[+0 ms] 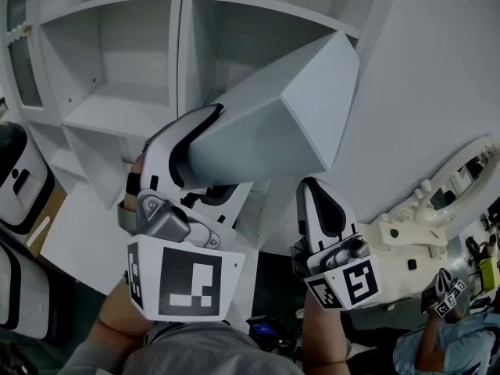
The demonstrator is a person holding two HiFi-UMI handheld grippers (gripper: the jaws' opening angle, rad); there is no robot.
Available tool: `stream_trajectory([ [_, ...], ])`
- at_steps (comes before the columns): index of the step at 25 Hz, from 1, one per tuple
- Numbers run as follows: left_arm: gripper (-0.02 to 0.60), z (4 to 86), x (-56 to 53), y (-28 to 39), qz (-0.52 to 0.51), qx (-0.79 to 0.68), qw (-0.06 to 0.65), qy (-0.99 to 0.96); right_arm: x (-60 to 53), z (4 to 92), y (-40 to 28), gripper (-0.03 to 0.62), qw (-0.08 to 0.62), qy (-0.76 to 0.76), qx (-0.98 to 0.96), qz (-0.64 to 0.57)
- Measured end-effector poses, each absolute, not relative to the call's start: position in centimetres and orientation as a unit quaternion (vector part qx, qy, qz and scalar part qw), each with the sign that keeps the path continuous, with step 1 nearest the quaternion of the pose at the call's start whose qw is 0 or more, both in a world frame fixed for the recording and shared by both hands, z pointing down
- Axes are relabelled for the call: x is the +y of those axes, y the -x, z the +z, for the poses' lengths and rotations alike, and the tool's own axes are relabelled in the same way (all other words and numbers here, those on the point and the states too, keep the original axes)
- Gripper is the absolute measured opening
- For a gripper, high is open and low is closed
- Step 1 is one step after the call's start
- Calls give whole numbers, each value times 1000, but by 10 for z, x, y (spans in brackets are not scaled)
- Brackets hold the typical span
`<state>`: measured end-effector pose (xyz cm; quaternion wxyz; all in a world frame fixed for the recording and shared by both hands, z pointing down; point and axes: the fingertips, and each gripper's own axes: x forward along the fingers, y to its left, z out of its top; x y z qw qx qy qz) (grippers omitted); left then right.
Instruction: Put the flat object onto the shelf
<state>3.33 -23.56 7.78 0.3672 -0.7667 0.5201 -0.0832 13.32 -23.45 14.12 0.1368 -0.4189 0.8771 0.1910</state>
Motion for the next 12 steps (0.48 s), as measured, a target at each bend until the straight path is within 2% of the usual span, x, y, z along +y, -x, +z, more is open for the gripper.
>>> stream_trajectory([
  [12, 267, 82, -218, -33, -92, 501, 390, 767, -238, 144, -133, 28, 136, 413, 882, 183],
])
